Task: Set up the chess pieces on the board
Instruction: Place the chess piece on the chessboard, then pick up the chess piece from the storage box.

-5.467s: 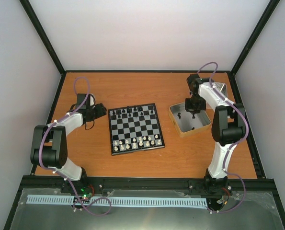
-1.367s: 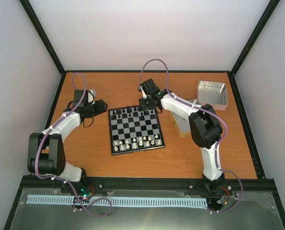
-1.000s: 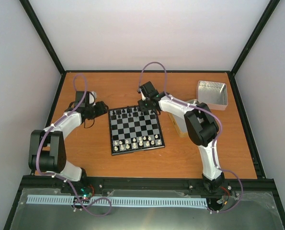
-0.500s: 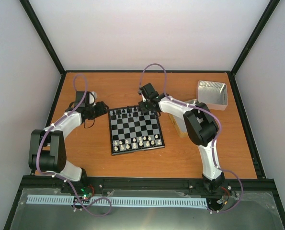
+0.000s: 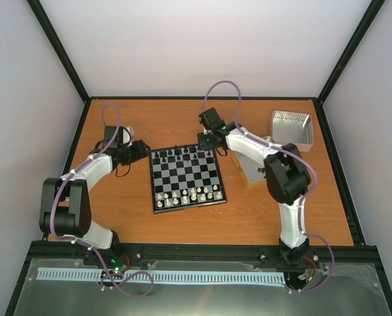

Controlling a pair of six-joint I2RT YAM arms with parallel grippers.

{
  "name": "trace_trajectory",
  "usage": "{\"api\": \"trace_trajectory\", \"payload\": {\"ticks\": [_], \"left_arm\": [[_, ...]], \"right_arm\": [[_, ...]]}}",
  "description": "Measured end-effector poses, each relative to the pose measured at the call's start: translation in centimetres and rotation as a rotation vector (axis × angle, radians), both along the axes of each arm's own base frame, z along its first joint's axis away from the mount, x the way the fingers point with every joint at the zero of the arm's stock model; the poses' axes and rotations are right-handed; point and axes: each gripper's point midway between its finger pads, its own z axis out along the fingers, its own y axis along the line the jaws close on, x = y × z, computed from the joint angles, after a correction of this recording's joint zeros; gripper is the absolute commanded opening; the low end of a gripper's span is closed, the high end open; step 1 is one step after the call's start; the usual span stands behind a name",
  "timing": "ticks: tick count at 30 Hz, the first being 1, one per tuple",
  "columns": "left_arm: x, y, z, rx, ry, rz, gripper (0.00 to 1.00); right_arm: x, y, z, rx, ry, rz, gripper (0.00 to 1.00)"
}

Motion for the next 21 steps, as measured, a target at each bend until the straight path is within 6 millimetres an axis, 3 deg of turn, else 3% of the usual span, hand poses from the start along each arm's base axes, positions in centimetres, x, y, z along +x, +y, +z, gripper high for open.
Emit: {"api": "trace_trajectory", "payload": {"ticks": [2,5,8,10,13,17,21], "left_arm": [[0.0,0.0,0.0,-0.002,0.001,-0.001,0.62],[-0.1,-0.1,-0.1,-0.005,0.002,-0.004,0.62],[0.0,-0.2,-0.1,-0.008,-0.007,-0.007,0.62],[0.0,-0.2,-0.1,-0.010,-0.011,-0.009,0.62],[-0.1,-0.2,-0.3,-0.010,-0.011,-0.008,0.62],[-0.2,0.0,-0.6,0.000,-0.006,0.003,0.62],[-0.2,0.1,-0.6,0.003,-0.005,0.006,0.62]], "right_arm": [[0.3,-1.4,2.7,0.036,-0.024,-0.061,0.53],[0.5,-5.1,6.9,0.082,-0.067,-0.173,0.57],[0.0,-10.2,8.3,0.076,-0.068,-0.289,0.66],[-1.1,-13.7,7.1,0.028,-0.027,-0.350,0.69],[-3.8,-18.4,3.4,-0.092,0.092,-0.427,0.69],[-7.3,-20.6,0.2,-0.194,0.218,-0.433,0.68],[-8.2,-21.4,-0.5,-0.222,0.258,-0.434,0.64]]}}
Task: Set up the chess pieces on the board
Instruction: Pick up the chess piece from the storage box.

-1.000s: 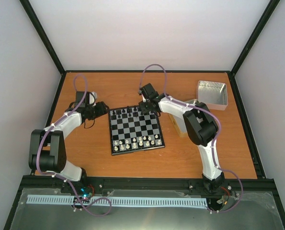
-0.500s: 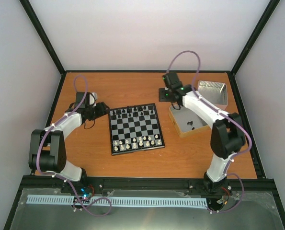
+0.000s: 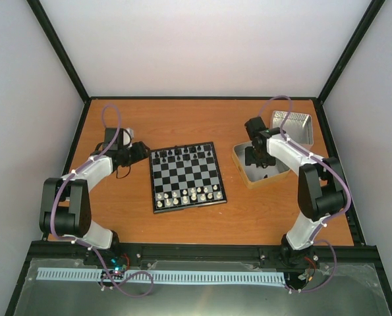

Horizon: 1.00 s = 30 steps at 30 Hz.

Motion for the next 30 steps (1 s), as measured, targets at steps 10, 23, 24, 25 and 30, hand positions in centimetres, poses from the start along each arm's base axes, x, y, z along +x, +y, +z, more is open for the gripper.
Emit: {"api": "trace_trajectory", "payload": {"ticks": [10,23,24,25,30], "left_arm": [[0.0,0.0,0.0,0.000,-0.001,0.000,0.62],[0.0,0.0,-0.2,0.000,0.004,-0.001,0.62],[0.0,0.0,-0.2,0.000,0.004,-0.001,0.62],[0.0,0.0,-0.2,0.000,0.004,-0.001,0.62],[0.0,0.0,-0.1,-0.001,0.004,-0.002,0.62]], "right_arm": [[0.8,-1.1,-2.8,0.044,0.035,-0.158,0.46],[3.2,0.0,-5.1,0.117,-0.004,-0.321,0.25],[3.3,-0.1,-5.2,0.116,-0.007,-0.324,0.23],[3.4,-0.1,-5.3,0.116,-0.009,-0.325,0.20],[4.2,0.1,-5.3,0.121,-0.033,-0.314,0.07]]}}
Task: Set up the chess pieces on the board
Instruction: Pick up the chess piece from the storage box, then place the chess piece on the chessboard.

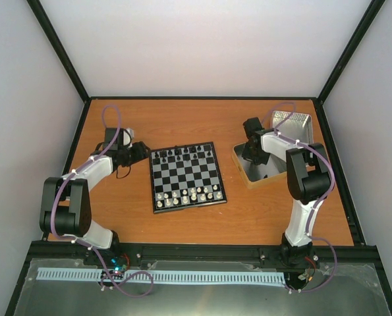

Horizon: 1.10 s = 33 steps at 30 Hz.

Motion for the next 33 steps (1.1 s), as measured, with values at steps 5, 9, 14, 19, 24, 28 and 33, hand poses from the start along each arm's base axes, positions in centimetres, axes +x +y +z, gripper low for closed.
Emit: {"api": "trace_trajectory", "payload": {"ticks": [5,9,14,19,24,28,33], "left_arm": [[0.1,-0.6,0.8,-0.022,-0.023,-0.036,0.64],[1.3,-2.4,4.3,-0.089,-0.102,-0.121,0.64],[3.3,-5.7,11.3,-0.250,-0.235,-0.279,0.66],[3.6,-9.1,14.6,-0.440,-0.240,-0.431,0.71],[2.0,-12.9,14.7,-0.606,-0.129,-0.564,0.79],[0.3,-15.3,14.8,-0.690,-0.054,-0.653,0.77],[-1.0,-16.7,15.3,-0.746,-0.010,-0.714,0.68]], "right_arm": [[0.3,0.1,0.2,0.000,-0.011,0.024,0.05],[0.4,1.3,1.1,0.053,-0.021,0.106,0.05],[1.6,6.9,7.8,0.311,-0.204,0.350,0.06],[0.7,14.7,16.5,0.610,-0.410,0.683,0.07],[-2.4,20.9,20.2,0.733,-0.477,0.970,0.08],[-3.9,24.6,21.9,0.738,-0.529,1.144,0.08],[-3.8,26.5,23.2,0.693,-0.574,1.255,0.08]]}}
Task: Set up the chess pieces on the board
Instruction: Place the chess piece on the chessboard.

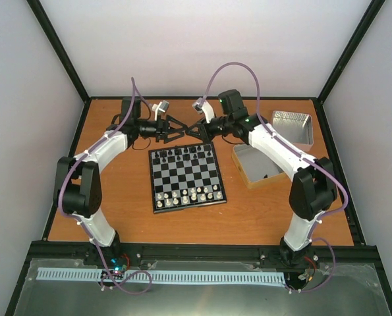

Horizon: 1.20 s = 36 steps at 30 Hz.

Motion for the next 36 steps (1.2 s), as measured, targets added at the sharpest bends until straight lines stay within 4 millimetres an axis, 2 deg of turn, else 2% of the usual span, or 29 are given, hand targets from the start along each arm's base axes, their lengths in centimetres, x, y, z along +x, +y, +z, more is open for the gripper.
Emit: {"api": "trace_trajectory", "payload": {"ticks": [4,10,14,21,24,28,31,36], "left_arm": [[-0.3,-0.1,0.3,-0.018,0.015,-0.021,0.62],[-0.2,-0.2,-0.2,-0.025,0.054,-0.026,0.60],[-0.1,-0.3,-0.8,-0.028,0.087,-0.029,0.43],[0.2,-0.3,-1.8,-0.027,0.142,-0.028,0.23],[0.2,-0.3,-1.9,-0.025,0.147,-0.026,0.22],[0.2,-0.3,-2.2,-0.023,0.155,-0.026,0.29],[0.0,-0.3,-2.4,-0.021,0.171,-0.033,0.29],[-0.2,-0.2,-2.8,-0.015,0.189,-0.032,0.15]], "right_arm": [[0.4,0.2,-0.1,-0.029,-0.033,0.021,0.08],[-0.1,0.6,-1.5,-0.086,-0.027,0.060,0.07],[-0.4,1.0,-2.0,-0.126,-0.043,0.082,0.07],[-0.5,1.0,-2.8,-0.181,-0.062,0.092,0.07],[-0.4,1.1,-3.3,-0.196,-0.055,0.092,0.07],[-0.2,1.2,-3.5,-0.214,-0.054,0.087,0.07],[0.2,1.2,-3.7,-0.227,-0.060,0.075,0.07],[0.4,1.0,-4.1,-0.247,-0.055,0.058,0.07]]}}
